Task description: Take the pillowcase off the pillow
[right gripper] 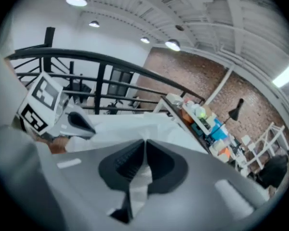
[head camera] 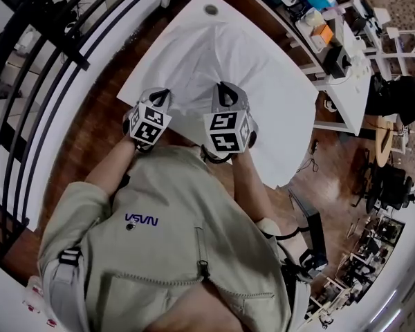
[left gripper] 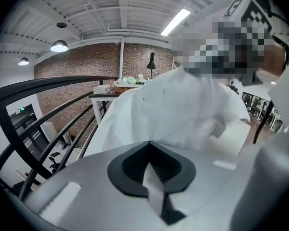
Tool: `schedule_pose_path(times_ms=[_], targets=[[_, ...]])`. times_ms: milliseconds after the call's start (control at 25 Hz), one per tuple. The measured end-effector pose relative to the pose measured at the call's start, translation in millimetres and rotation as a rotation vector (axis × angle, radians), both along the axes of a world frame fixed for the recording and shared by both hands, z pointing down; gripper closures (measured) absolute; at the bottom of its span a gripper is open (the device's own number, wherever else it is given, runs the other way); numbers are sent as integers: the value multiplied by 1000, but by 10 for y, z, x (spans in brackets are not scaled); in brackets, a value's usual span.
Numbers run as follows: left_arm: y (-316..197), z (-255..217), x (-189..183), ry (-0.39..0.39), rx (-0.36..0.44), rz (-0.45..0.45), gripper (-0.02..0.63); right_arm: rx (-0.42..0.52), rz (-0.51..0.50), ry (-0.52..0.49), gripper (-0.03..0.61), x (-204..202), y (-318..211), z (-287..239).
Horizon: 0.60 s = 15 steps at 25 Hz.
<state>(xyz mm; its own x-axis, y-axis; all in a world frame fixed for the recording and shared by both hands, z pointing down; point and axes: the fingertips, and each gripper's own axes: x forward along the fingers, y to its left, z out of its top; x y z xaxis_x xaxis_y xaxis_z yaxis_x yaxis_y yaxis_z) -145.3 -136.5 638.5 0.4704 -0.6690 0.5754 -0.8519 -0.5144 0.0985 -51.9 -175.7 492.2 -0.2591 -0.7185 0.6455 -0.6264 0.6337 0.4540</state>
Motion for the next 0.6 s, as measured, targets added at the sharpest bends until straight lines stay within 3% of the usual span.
schedule_pose_path(times_ms=[120,240,400,600], targets=[[73,177,20,28,-41,15,606,53,84,-141,564,220,-114,-305],[68,175,111,37,-42,32,606,42,32,-190,564,155,-81,-323],[-52,60,-39,59,-19,-34,604,-125,-114,-206,558,-122,181,84],[-198,-270,-466,121,45,-192,598,-244,-162,-186,525,-226,359,453]])
